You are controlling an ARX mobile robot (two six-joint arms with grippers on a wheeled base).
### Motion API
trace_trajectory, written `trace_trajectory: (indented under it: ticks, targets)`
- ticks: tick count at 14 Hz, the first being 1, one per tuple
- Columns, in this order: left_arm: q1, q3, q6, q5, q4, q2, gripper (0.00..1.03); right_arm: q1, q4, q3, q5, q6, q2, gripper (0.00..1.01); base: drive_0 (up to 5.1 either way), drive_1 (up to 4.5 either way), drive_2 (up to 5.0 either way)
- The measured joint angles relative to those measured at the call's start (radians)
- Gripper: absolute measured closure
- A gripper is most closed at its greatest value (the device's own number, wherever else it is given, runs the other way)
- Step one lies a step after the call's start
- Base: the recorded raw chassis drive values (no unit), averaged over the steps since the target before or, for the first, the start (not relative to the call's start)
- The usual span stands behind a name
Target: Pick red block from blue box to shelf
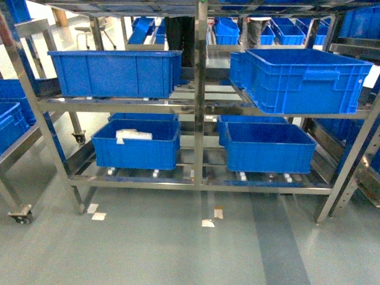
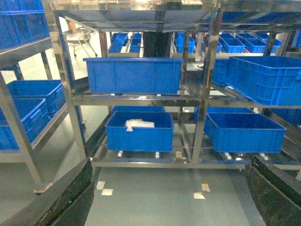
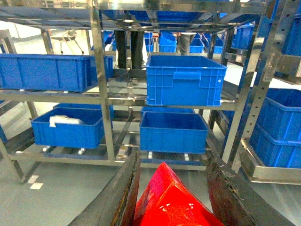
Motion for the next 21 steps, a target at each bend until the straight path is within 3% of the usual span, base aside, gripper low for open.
trace_trajectory:
  ticks: [10,21]
  targets:
    - [0.001,0.000,0.000,0.001,0.000,0.000,0.05,0.000,0.002,0.000,0.000,0.000,0.000,0.64,1.1,3.36,-4.2]
    - [0.000,0.000,0.000,0.002,0.001,0.000,0.05,0.000,0.005,0.000,0.000,0.000,0.000,0.64,2.6,2.34,-5.0]
